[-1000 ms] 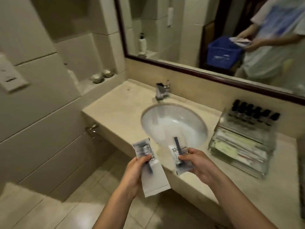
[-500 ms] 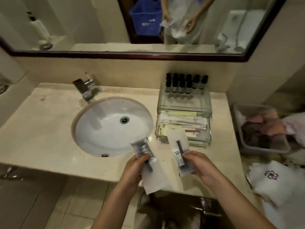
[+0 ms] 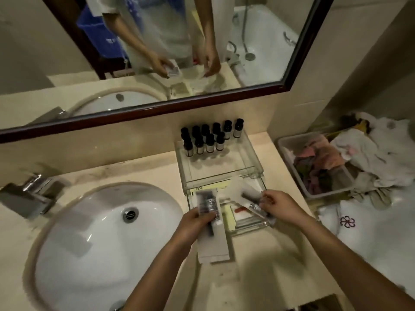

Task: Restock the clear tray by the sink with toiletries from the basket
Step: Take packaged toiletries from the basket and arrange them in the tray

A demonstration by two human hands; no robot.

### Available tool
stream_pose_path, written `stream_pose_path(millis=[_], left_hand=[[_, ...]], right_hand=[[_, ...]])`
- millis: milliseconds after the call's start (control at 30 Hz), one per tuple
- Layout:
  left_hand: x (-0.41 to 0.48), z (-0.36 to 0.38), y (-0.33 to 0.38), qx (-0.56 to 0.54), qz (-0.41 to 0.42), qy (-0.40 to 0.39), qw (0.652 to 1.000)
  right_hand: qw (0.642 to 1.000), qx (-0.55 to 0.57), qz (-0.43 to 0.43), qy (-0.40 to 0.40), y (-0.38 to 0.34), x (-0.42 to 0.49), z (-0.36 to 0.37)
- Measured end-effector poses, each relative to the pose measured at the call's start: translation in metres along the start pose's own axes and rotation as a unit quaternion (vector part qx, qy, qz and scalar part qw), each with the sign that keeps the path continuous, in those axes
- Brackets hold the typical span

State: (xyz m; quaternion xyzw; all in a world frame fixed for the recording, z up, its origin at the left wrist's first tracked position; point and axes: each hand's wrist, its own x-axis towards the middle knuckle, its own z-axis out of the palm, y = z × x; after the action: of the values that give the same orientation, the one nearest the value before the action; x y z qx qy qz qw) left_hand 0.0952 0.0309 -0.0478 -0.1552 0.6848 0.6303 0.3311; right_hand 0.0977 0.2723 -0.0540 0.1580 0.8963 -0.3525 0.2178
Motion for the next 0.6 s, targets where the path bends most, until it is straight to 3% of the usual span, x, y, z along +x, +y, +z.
stream_pose_path(millis=[100,233,467,600], left_hand=[[0.017,-0.014,0.004,0.0,-0.005,-0.001,1.0],[0.03,-0.026,-0.001,-0.02,-0.027,0.002,0.999],[0.036,-0.03,-0.011,-0.013,-0.033,0.01,0.999],[0.035,-0.024,-0.015,-0.018,-0.035,0.022,0.999]], right_hand=[[0.987,-0.156,-0.027,-0.016,-0.007,0.021,0.0],[0.961,-0.254,-0.045,-0.098,-0.019,0.042,0.005],[0.938,-0.289,-0.077,-0.177,-0.031,0.061,0.009],[0.949,-0.262,-0.085,-0.155,-0.026,0.067,0.01]])
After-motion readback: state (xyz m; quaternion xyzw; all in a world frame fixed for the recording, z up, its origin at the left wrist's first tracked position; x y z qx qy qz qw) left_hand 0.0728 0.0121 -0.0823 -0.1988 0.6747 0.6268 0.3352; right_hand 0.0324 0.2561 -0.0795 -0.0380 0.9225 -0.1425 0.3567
